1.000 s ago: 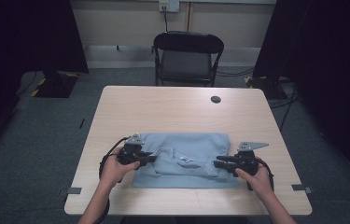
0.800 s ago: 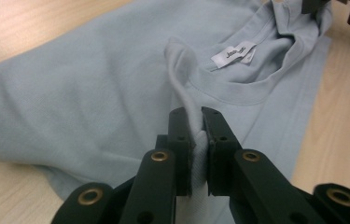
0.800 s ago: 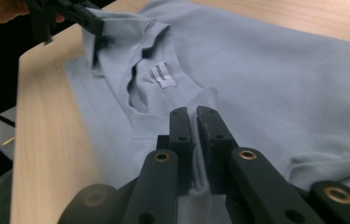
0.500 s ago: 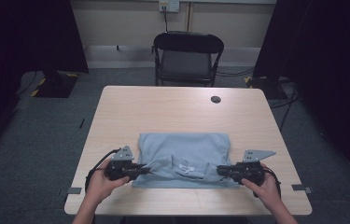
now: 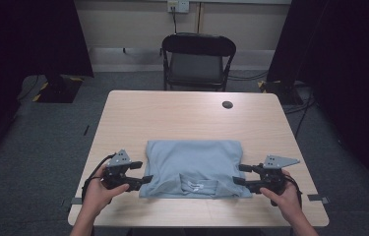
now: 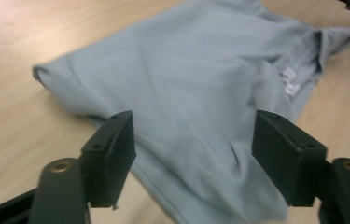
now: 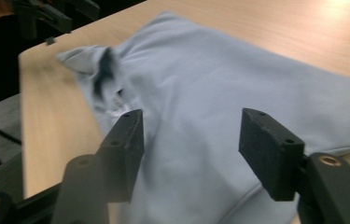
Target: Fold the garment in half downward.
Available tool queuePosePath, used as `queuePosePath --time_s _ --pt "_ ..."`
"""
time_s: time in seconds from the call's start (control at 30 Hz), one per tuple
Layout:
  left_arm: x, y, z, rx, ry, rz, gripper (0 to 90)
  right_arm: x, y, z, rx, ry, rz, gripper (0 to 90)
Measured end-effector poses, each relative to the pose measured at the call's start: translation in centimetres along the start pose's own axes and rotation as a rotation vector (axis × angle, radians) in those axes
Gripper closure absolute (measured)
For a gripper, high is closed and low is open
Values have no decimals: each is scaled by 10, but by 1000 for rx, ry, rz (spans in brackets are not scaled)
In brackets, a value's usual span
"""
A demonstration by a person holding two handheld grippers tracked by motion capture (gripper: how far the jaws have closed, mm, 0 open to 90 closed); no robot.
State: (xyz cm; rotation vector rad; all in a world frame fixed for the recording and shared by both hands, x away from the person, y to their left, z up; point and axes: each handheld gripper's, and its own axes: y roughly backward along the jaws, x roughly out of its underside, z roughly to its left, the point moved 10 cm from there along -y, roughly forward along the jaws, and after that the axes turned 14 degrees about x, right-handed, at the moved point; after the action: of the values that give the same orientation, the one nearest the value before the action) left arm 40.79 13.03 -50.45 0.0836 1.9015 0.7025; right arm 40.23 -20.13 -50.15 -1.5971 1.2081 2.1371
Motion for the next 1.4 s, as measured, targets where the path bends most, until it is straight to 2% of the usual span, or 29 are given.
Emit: queuePosePath --time_s 0.13,0.27,0.33,0.5,0.6,0.63,0.67,0.73,0.77,0.8,1.0,1.1,1.4 --pt "-11 -13 11 -5 10 -3 282 -2 -12 -12 38 -14 10 341" --pt "-12 -31 20 -12 32 -3 281 2 -24 -17 54 -8 30 329" --pt "-10 -41 15 8 28 4 281 5 -30 -14 53 2 42 323" --pt "3 -56 -9 66 -24 49 282 15 -37 3 20 40 65 313" --pt "17 -49 -24 79 -49 87 282 22 -31 19 -16 79 74 309" --pt "17 -49 -24 79 -49 87 282 22 -31 19 -16 79 74 309" --pt "23 -43 -29 77 -59 103 282 26 -25 25 -35 87 79 309" --pt "27 -40 -31 72 -64 110 281 30 -19 29 -47 95 77 307" --pt "31 -32 -32 63 -70 119 281 31 -16 31 -52 97 78 304" --pt "31 -29 -31 57 -68 113 281 31 -15 30 -43 103 76 302" --pt "19 -15 -12 6 -46 70 254 20 -14 19 -15 75 53 275" --pt "12 -14 -3 -9 -53 63 247 13 -17 15 -4 68 41 262" --pt "-9 -12 14 -30 -56 34 230 0 -25 13 18 80 34 229"
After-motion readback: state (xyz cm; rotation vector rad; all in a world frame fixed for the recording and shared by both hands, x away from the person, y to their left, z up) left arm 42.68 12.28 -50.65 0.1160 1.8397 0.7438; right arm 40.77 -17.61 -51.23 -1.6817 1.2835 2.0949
